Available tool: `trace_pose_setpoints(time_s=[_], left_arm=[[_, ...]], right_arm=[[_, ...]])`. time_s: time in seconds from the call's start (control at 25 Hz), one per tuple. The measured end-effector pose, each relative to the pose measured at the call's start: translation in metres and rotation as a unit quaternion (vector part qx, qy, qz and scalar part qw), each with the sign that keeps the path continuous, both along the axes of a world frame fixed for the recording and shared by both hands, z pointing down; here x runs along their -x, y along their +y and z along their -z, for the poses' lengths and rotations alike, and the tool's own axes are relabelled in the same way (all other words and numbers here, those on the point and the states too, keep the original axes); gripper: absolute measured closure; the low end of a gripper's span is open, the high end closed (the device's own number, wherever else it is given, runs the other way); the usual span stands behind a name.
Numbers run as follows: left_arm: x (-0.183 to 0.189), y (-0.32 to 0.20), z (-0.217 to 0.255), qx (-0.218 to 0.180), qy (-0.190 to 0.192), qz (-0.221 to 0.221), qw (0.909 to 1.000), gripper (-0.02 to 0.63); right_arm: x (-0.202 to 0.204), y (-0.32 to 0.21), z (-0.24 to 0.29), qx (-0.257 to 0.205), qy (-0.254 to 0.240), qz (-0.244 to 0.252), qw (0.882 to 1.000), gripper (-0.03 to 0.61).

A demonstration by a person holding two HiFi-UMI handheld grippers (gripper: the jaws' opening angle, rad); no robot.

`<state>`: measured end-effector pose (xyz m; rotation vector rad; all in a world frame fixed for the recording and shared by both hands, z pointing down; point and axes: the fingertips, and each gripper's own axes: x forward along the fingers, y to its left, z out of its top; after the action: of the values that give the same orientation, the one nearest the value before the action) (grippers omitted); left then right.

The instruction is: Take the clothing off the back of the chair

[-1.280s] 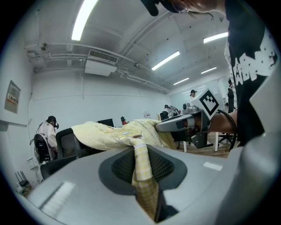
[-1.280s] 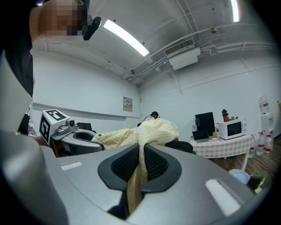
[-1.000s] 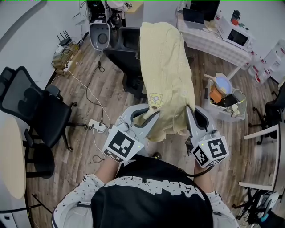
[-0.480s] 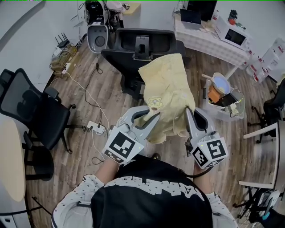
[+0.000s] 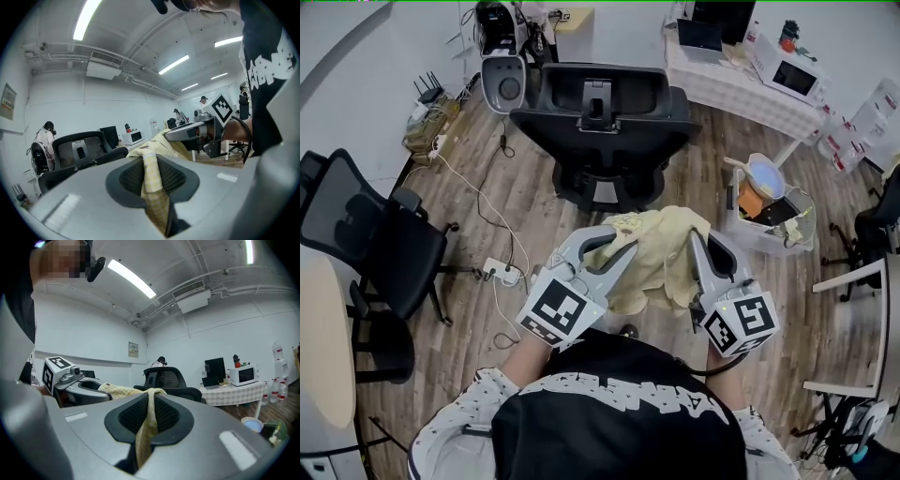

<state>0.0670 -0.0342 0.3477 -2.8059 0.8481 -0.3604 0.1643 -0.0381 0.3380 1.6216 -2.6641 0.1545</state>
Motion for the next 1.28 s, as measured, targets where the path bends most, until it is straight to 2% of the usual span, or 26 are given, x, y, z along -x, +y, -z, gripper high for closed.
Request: trace_pose_setpoints(time_s=[1.28], left_arm=[[0.0069, -0.0060, -0.0074, 0.009, -0.014, 0.003, 0.9999, 0.551]], right_arm=[[0.0092, -0.0053, -0.0063, 0.001, -0.001, 0.008, 1.000, 0.537]])
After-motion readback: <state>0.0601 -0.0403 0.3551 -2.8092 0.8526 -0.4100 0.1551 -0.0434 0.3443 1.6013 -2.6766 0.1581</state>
